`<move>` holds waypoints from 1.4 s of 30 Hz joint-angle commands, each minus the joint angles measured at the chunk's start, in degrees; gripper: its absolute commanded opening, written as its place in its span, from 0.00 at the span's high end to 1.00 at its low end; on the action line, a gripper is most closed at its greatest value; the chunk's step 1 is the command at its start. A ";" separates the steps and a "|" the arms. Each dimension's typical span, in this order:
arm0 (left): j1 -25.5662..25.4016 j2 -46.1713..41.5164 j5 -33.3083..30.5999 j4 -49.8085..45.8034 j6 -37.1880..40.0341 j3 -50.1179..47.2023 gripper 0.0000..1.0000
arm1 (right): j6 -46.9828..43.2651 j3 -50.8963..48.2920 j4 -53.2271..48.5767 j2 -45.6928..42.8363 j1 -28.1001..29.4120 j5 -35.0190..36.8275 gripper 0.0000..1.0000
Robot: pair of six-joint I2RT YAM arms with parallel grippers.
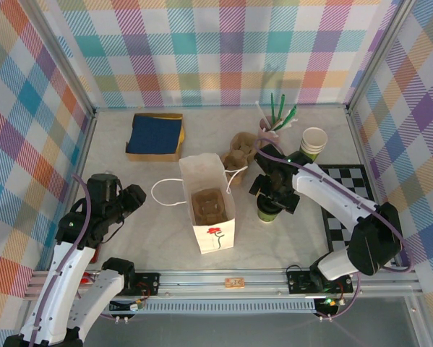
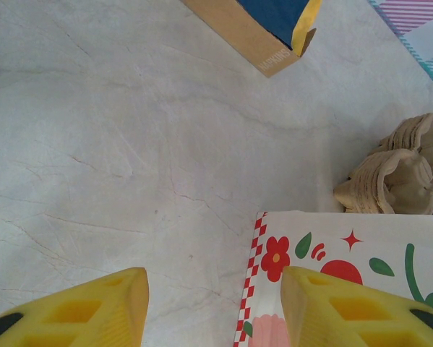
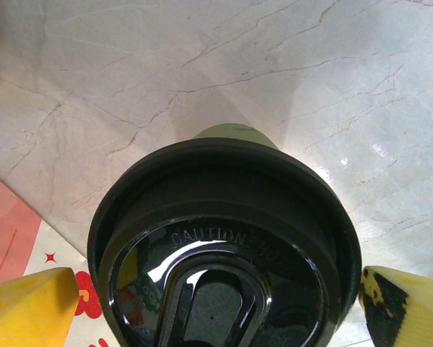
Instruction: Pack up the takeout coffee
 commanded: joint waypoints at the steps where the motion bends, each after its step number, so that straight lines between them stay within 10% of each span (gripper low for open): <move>1: 0.98 -0.30 -0.13 -0.42 1.19 -0.09 0.49 | 0.67 0.02 0.20 1.02 0.24 -0.42 0.01; 42: 1.20 -0.82 0.05 0.19 1.28 -1.72 0.53 | 1.74 -5.59 6.62 6.36 -1.86 -3.88 0.01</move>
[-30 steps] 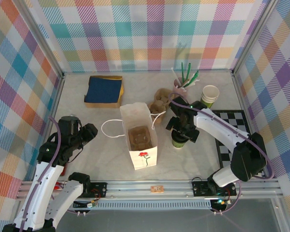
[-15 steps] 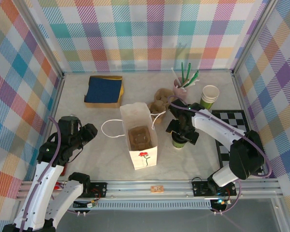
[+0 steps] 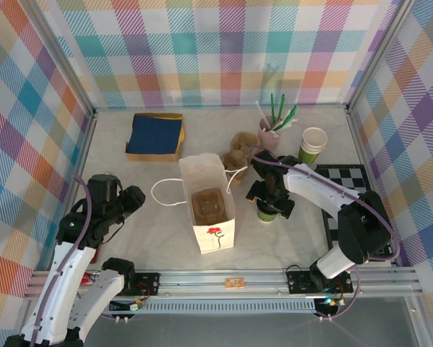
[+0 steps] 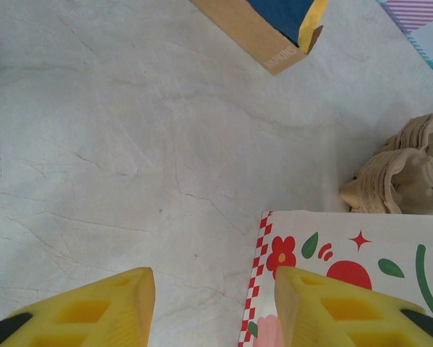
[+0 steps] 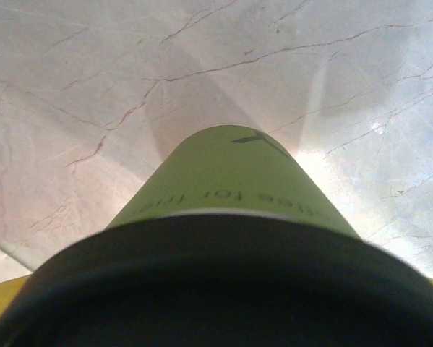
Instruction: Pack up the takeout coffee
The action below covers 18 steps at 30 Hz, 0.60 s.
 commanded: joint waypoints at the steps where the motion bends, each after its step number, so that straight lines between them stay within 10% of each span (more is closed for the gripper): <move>1: 0.87 -0.76 0.01 0.19 1.16 -1.08 0.53 | 1.20 -0.95 0.49 0.82 -0.70 -0.83 0.01; 18: 1.08 -1.08 0.21 0.28 1.21 -1.57 0.55 | 0.90 -3.00 2.24 1.48 -1.90 -1.28 0.05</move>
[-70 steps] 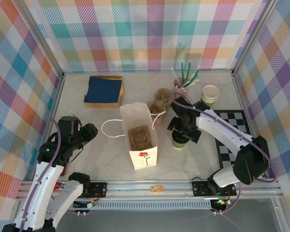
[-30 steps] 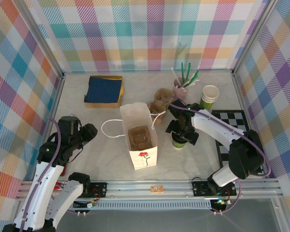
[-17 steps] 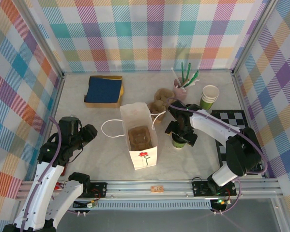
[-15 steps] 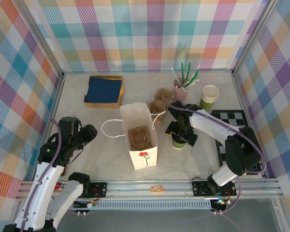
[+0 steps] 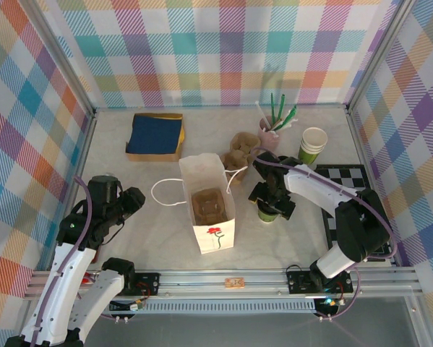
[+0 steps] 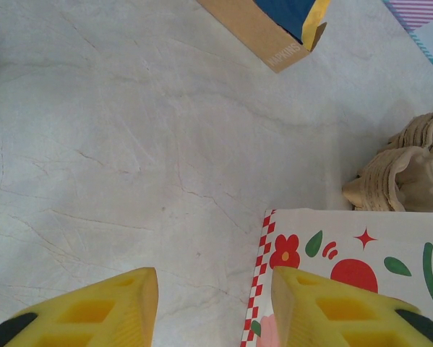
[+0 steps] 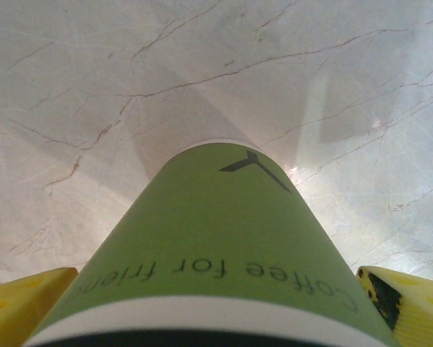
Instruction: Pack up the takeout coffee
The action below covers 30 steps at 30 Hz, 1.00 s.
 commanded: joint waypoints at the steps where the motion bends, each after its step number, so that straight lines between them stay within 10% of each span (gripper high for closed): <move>1: 1.03 -0.49 0.22 0.29 1.17 -0.89 0.55 | 0.91 -0.96 0.38 1.04 -0.50 -0.84 0.06; 30: 1.13 -1.23 -1.25 -1.44 2.76 0.70 0.58 | -5.12 -1.09 0.65 3.59 -0.74 0.10 0.39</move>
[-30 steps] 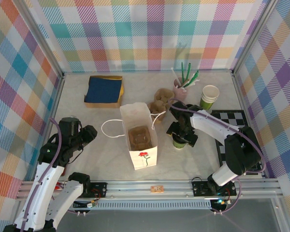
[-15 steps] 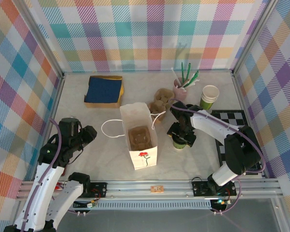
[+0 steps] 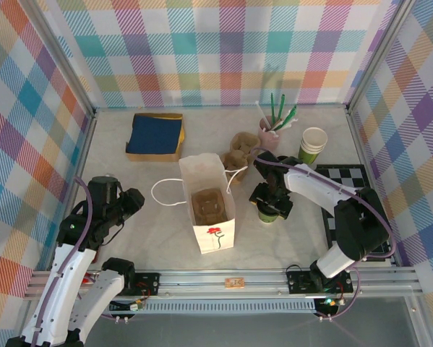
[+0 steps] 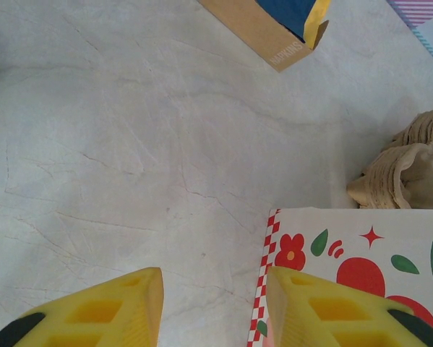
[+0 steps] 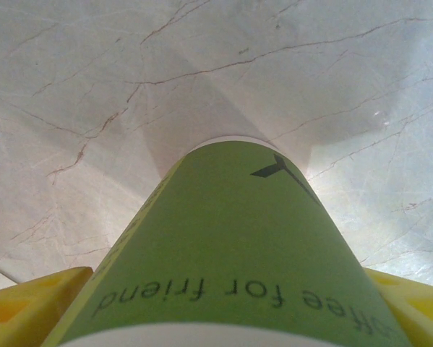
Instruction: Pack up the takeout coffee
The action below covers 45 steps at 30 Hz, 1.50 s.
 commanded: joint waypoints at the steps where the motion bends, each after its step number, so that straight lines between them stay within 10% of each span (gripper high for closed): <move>1: 1.03 -0.78 -1.26 -1.67 1.87 1.60 0.58 | -3.17 -1.19 0.16 2.39 -0.36 2.22 0.39; 25: 1.02 3.27 -3.01 -4.68 10.14 14.03 0.58 | -28.58 17.48 -21.20 -9.83 -0.10 -0.01 0.55; 45: 1.01 14.26 5.56 5.23 12.51 20.52 0.57 | -36.08 60.95 -44.57 -5.86 12.75 -4.85 0.58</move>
